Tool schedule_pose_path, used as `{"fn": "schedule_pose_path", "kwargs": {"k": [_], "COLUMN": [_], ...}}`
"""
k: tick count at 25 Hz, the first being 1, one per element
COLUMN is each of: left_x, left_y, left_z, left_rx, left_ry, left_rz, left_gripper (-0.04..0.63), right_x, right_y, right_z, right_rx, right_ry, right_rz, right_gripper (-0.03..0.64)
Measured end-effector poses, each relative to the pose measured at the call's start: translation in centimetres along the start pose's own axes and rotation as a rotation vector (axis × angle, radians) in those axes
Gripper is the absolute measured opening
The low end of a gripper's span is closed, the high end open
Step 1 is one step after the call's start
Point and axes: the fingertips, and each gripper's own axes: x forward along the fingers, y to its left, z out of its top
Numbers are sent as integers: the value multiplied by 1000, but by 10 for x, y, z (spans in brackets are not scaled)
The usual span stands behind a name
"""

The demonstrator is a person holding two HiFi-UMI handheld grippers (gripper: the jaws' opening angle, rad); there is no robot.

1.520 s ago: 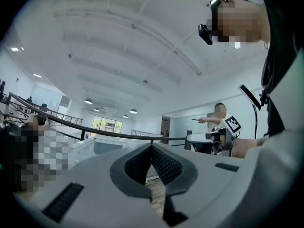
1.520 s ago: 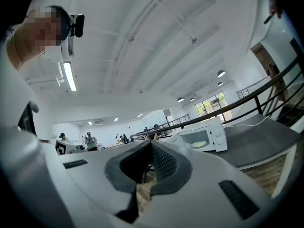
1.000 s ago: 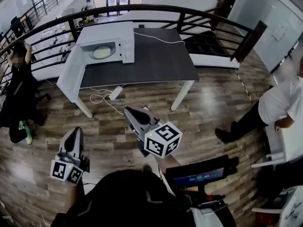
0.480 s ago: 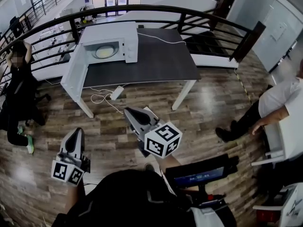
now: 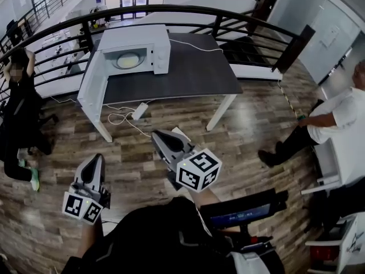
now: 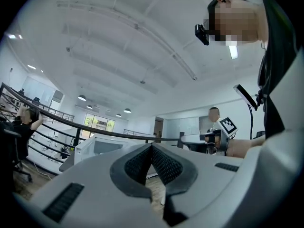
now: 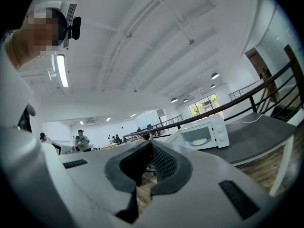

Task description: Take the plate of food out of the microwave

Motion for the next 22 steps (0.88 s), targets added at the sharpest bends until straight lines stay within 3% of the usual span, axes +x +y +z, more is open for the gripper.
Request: {"fn": "schedule_pose_path", "kwargs": {"k": [10, 19, 22], "left_x": [7, 63, 88], "left_y": [19, 28, 21], "left_z": [3, 4, 20], "left_rx": [-21, -7, -20], "left_ry": [-17, -12, -61], "left_rz": [-44, -10, -50], "left_gripper": [5, 5, 5], "right_x": [13, 48, 62], "right_y": [-10, -63, -82], "right_z": [1, 17, 25], "right_rx": [8, 33, 38], "right_ry": [-16, -2, 1], "right_rz": [-41, 10, 38], "right_gripper": [0, 0, 0]}}
